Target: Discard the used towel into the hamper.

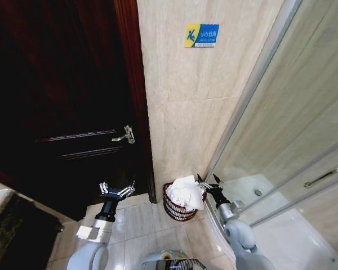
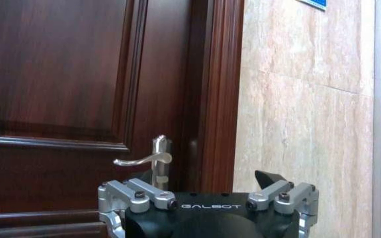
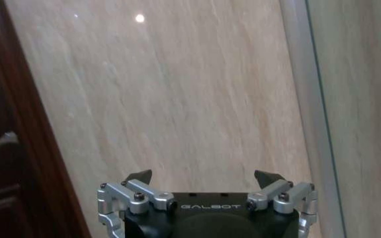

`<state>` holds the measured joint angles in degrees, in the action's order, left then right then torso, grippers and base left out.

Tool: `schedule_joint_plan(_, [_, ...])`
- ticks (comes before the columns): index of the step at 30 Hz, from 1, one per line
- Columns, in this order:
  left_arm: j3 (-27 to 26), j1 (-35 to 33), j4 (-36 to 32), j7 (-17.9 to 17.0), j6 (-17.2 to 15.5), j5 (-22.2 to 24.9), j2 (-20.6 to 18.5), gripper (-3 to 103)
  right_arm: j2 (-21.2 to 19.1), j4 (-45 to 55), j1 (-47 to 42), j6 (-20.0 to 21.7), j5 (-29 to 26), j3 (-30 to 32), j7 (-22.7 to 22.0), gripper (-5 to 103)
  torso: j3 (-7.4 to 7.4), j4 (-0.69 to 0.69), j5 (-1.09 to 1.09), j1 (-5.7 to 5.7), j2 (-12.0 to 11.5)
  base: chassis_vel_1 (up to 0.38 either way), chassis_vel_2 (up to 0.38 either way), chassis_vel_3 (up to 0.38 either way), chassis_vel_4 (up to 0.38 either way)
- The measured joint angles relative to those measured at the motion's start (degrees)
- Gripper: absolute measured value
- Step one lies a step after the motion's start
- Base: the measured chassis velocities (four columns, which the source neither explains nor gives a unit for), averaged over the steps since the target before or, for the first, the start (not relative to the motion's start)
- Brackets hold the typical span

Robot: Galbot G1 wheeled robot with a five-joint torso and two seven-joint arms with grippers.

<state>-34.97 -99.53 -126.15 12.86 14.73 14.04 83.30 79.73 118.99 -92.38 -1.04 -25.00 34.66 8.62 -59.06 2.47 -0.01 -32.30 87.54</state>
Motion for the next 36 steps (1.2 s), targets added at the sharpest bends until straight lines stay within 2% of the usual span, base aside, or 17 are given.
schedule_joint_plan(6, [0.0, 0.0, 0.0, 0.0, 0.0, 0.0, 0.0, 100, 1.7, 7.5, -4.2, 0.4, 2.4, 0.9, -0.3, 100, 0.00, 0.00, 0.01, 0.00, 0.0, 0.000, 0.000, 0.000, 0.000])
schedule_joint_plan(10, [0.0, 0.0, 0.0, 0.0, 0.0, 0.0, 0.0, 100, 3.5, 13.0, -6.7, -0.3, 7.1, 2.1, -0.3, 100, 0.00, 0.00, 0.00, 0.00, 0.0, 0.000, 0.000, 0.000, 0.000])
schedule_joint_plan(15, [0.0, 0.0, 0.0, 0.0, 0.0, 0.0, 0.0, 100, 4.1, 16.3, -7.8, -0.4, 8.4, 2.9, -0.3, 100, 0.00, 0.00, 0.01, -0.01, 0.0, 0.000, 0.000, 0.000, 0.000])
schedule_joint_plan(36, [0.0, 0.0, 0.0, 0.0, 0.0, 0.0, 0.0, 100, 4.9, 18.0, -10.0, -1.1, 8.7, 4.7, 0.6, 100, 0.00, 0.00, 0.01, -0.01, 0.0, 0.000, 0.000, 0.000, 0.000])
